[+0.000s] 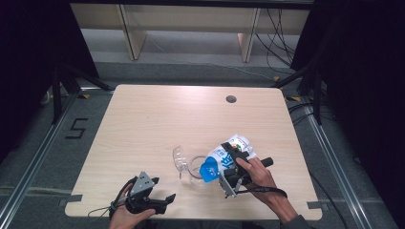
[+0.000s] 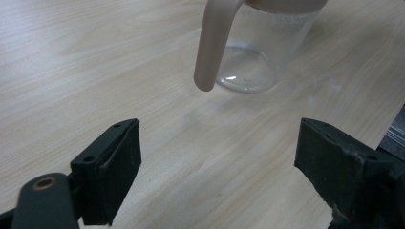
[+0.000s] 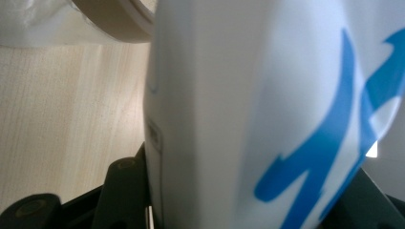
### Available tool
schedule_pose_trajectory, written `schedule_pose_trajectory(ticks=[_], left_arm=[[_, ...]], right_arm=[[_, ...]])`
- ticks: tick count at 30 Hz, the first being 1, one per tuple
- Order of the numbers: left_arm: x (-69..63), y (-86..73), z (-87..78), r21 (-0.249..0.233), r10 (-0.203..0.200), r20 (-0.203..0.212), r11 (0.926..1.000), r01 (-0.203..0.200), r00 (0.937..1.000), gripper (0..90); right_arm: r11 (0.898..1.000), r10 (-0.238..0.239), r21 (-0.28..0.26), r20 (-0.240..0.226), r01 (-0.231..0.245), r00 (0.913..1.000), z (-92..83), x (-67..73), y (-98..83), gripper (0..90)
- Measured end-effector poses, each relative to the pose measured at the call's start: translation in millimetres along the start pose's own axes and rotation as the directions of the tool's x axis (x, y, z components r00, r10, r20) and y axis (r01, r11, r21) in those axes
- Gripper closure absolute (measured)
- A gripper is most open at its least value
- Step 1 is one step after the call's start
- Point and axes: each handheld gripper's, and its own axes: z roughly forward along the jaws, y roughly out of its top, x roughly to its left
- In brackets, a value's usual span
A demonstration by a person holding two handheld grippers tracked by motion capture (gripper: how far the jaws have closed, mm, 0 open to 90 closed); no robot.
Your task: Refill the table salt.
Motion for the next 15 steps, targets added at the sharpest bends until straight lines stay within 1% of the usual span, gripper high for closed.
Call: schedule_pose_trajectory(ticks=[4, 5, 6, 7, 11, 12, 13, 14, 15], left_arm=[[-0.1, 0.0, -0.2, 0.0, 0.001, 0.0, 1.0, -0.001, 1.0, 15.3], [0.0, 0.1, -0.2, 0.0, 0.0, -0.001, 1.0, 0.0, 1.0, 15.3], [0.0, 0.0, -0.1, 0.0, -0.001, -0.001, 1.0, 0.001, 1.0, 15.3], [-0.1, 0.0, -0.1, 0.0, -0.001, -0.001, 1.0, 0.001, 1.0, 15.4], [-0.1, 0.0, -0.1, 0.0, 0.0, -0.001, 1.0, 0.0, 1.0, 15.3], [0.0, 0.0, -0.1, 0.0, -0.001, -0.001, 1.0, 0.001, 1.0, 15.4], [0.1, 0.0, -0.2, -0.001, 0.0, -0.001, 1.0, 0.0, 1.0, 15.3], [0.1, 0.1, -0.2, -0.001, 0.0, -0.001, 1.0, 0.0, 1.0, 15.3], [0.0, 0.1, -0.1, 0.0, 0.0, -0.001, 1.0, 0.0, 1.0, 15.3]], right_arm=[[1.0, -0.004, 0.002, 0.002, 0.004, 1.0, 0.0, -0.2, -0.2, 49.2], [1.0, 0.004, 0.007, -0.004, -0.004, 1.0, 0.0, 0.6, -0.2, 49.2], [1.0, -0.002, 0.003, 0.003, 0.002, 1.0, 0.1, 0.2, -0.2, 49.2], [1.0, 0.002, 0.008, -0.003, -0.002, 1.0, 0.0, 0.4, -0.2, 49.2], [1.0, -0.006, 0.009, 0.008, 0.006, 1.0, -0.6, -0.9, -0.5, 49.2], [1.0, 0.024, 0.016, -0.001, -0.024, 0.9997, -0.5, 1.2, -0.9, 49.2], [1.0, 0.026, 0.016, -0.002, -0.026, 0.9996, -0.3, 1.4, -0.9, 49.2], [0.999, 0.046, 0.02, 0.0, -0.046, 0.9989, -0.5, 2.8, -1.2, 49.2], [0.999, 0.041, 0.015, -0.002, -0.041, 0.9991, -0.2, 2.3, -1.4, 49.3]])
